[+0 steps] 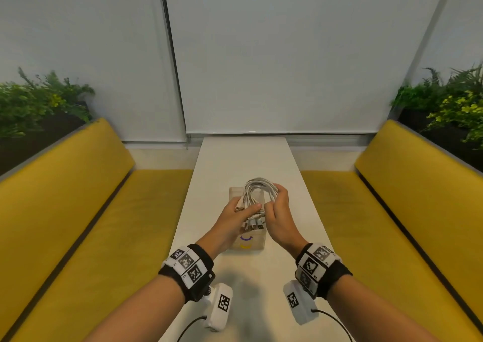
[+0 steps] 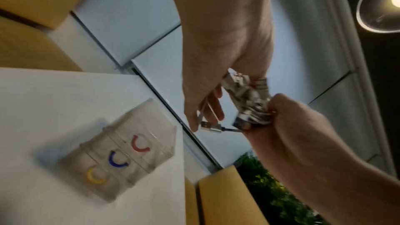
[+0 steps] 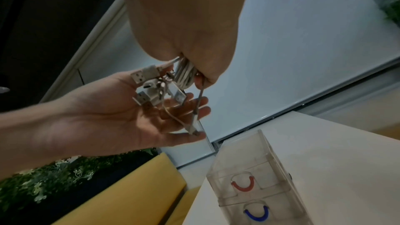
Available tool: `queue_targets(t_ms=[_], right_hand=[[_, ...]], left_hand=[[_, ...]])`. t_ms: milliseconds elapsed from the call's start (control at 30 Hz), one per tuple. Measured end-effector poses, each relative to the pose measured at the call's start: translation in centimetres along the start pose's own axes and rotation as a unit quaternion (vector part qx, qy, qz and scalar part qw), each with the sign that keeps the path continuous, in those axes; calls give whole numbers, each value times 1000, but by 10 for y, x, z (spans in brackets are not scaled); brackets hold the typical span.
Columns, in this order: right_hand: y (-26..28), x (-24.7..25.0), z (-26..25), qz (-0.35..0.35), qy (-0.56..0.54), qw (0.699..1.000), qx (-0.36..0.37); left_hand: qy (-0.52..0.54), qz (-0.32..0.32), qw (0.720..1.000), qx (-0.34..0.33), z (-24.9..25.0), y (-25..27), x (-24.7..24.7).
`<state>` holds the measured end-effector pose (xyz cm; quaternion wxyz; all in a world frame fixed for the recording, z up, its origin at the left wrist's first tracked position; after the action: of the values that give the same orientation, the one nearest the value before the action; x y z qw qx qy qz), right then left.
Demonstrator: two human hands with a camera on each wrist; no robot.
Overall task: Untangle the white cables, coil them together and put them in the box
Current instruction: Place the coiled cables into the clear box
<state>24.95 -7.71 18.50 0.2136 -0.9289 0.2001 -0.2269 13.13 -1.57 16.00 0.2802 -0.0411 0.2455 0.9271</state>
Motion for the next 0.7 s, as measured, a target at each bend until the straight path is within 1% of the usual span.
queue_targets(t_ms=[67, 133, 233, 300, 367, 433, 500, 533, 567, 700], right_hand=[[0, -1, 2, 11, 4, 1000, -1], [1, -4, 5, 26, 9, 1000, -6], [1, -8, 11, 46, 5, 999, -20], [2, -9, 12, 61, 0, 998, -21], [1, -10, 11, 69, -5, 997, -21], [-1, -10, 9, 73, -11, 997, -17], [-3, -9, 8, 81, -17, 996, -17], [-3, -9, 7, 84, -24, 996, -19], [-3, -10, 7, 85, -31, 996, -22], [0, -14, 12, 78, -70, 993, -63]], left_hand=[[33, 16, 999, -5, 3, 0, -6], [59, 37, 997, 15, 4, -1, -11], [86, 44, 994, 40, 7, 0, -19], [71, 70, 994, 47, 6, 2, -22], [41, 91, 992, 71, -2, -1, -22], [58, 71, 991, 96, -8, -3, -24], [123, 33, 988, 84, -5, -5, -25], [151, 30, 986, 69, -1, -6, -24], [160, 41, 985, 50, 4, -8, -22], [114, 125, 985, 10, 13, -19, -17]])
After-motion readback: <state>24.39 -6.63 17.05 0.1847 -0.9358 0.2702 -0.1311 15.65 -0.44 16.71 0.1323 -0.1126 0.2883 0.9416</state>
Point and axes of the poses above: each hand's wrist, its own y-axis away from the middle knuckle, its own x-axis out of the back of the hand, z = x × y, the point moved 4 cm from there along -y, towards the middle knuckle, and after that the axes turned 13 degrees about x, right-handed, at the moved point
